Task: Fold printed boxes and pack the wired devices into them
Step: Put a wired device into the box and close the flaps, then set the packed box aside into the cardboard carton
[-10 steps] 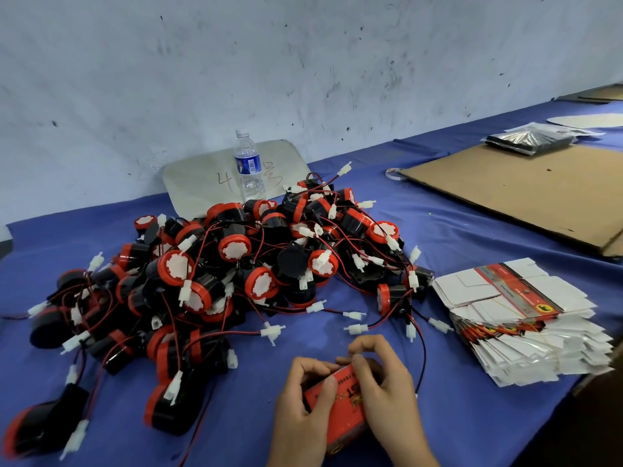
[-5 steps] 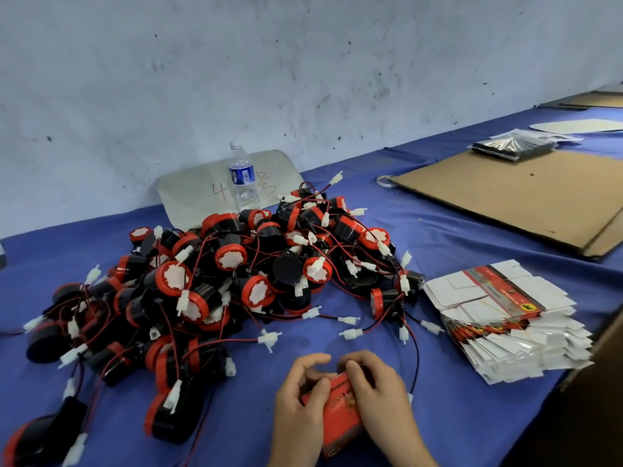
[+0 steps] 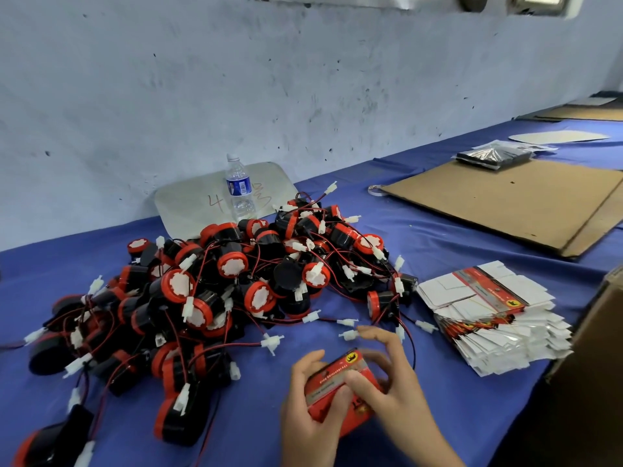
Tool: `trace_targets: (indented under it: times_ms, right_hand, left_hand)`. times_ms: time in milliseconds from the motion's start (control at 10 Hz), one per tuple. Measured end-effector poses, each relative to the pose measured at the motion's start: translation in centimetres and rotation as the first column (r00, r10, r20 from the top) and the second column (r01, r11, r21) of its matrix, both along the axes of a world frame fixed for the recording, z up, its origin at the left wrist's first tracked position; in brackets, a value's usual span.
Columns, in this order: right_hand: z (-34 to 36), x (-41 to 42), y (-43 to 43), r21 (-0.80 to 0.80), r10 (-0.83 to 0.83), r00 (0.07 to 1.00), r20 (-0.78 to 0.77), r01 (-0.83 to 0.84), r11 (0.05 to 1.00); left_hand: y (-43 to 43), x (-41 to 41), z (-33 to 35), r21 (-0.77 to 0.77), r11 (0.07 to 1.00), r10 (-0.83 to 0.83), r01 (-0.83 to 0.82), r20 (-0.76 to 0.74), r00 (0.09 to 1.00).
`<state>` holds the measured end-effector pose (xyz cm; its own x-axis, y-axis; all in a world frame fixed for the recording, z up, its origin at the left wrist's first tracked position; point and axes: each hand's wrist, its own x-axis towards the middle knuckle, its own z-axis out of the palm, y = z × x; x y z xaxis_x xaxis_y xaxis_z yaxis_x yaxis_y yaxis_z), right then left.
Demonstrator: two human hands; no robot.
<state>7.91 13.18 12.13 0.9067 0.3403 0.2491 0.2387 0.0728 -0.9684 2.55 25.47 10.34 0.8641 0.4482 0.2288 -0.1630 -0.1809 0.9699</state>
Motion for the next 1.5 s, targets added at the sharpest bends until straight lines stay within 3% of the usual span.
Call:
trace_targets:
  times_ms: [200, 500, 600, 800, 900, 1000, 1100, 1200, 1300, 1400, 1500]
  right_hand:
    - [0.1, 0.6, -1.5, -0.015, 0.197, 0.971, -0.139, -0.201, 0.980]
    - [0.2, 0.1, -2.0, 0.050, 0.087, 0.987, -0.136, -0.080, 0.996]
    - [0.3, 0.3, -2.5, 0.244, 0.025, 0.959, -0.281, 0.047, 0.969]
    - [2.3, 0.3, -4.0, 0.563, 0.215, 0.850, -0.481, 0.111, 0.819]
    - [5.1, 1.3, -5.9, 0.807, 0.333, 0.820, -0.466, 0.239, 0.540]
    - [8.4, 3.0, -9.3, 0.937, 0.366, 0.871, -0.328, 0.250, 0.244]
    - [10.7, 4.9, -13.8, 0.976, 0.287, 0.935, -0.207, 0.217, -0.004]
    - [11.7, 6.6, -17.5, 0.964, 0.182, 0.965, -0.187, 0.216, -0.156]
    - [11.2, 7.6, -18.9, 0.961, 0.140, 0.970, -0.197, 0.220, -0.168]
    - [9.7, 8.0, -18.4, 0.949, 0.068, 0.951, -0.302, 0.293, 0.120]
    - [8.0, 8.7, -16.9, 0.342, -0.525, 0.832, -0.178, 0.553, 0.760]
  left_hand:
    - [0.2, -0.4, 0.4, 0.084, 0.996, -0.004, -0.001, 0.066, 0.998]
    - [0.3, -0.3, 0.8, 0.148, 0.989, -0.046, 0.031, 0.099, 0.994]
    - [0.5, 0.2, 0.6, 0.088, 0.989, -0.123, 0.117, 0.067, 0.990]
    - [0.3, 0.7, 0.1, 0.007, 0.982, -0.190, 0.190, 0.075, 0.979]
    - [0.8, 1.2, -1.1, 0.005, 0.979, -0.202, 0.202, 0.079, 0.976]
    - [1.5, 2.0, -1.7, -0.033, 0.971, -0.235, 0.236, 0.011, 0.972]
    - [1.8, 2.6, -1.5, -0.160, 0.924, -0.360, 0.348, -0.052, 0.932]
    - [1.8, 2.2, -1.3, -0.225, 0.912, -0.360, 0.344, -0.034, 0.932]
    - [0.8, 2.4, -0.2, -0.316, 0.901, -0.331, 0.299, -0.051, 0.942]
    - [0.8, 2.5, -0.1, -0.209, 0.939, -0.290, 0.274, -0.050, 0.956]
    - [0.5, 2.5, -0.1, -0.210, 0.924, -0.337, 0.318, -0.057, 0.940]
